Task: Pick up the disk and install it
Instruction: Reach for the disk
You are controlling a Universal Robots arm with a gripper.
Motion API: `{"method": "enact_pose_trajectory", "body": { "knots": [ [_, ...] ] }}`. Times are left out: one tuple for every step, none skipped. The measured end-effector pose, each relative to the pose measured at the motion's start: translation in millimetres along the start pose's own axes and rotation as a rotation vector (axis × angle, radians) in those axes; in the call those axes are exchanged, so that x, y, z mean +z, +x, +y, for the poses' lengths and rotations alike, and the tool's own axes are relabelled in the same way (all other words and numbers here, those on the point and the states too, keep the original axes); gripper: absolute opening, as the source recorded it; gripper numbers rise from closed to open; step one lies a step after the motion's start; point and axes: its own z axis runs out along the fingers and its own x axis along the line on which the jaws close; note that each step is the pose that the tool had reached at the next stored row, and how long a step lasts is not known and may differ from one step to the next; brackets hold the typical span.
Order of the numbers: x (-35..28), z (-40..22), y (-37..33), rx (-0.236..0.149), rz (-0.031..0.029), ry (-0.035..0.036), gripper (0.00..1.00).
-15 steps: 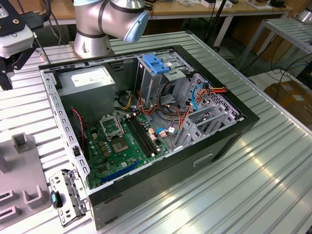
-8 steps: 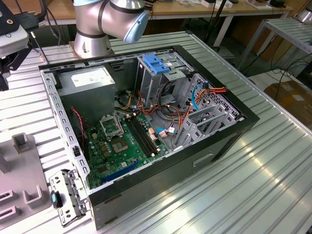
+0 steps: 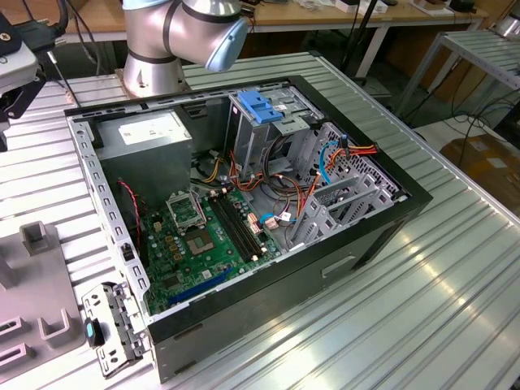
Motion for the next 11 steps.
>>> {"method": "enact_pose_trajectory", "body": {
  "knots": [
    [0.0,-0.1,0.8,0.000,0.0000,0.0000,0.11],
    [0.1,-0.2,2.3,0.000,0.0000,0.0000,0.11],
    [0.1,-0.4,4.9,0.000,0.0000,0.0000,0.11],
    [0.1,-0.5,5.9,0.000,0.0000,0.0000,0.11],
    [0.1,-0.5,6.9,0.000,0.0000,0.0000,0.11],
    [0.1,-0.6,7.9,0.000,0.0000,0.0000,0.11],
    [0.2,-0.7,8.8,0.000,0.0000,0.0000,0.11],
    [0.3,-0.8,10.6,0.000,-0.0001,0.0000,0.11],
    [0.3,-0.9,12.2,0.000,0.0000,0.0000,0.11],
    [0.3,-1.0,13.4,0.000,0.0000,0.0000,0.11],
    [0.3,-1.2,15.0,0.000,0.0000,0.0000,0.11]
  ]
}}
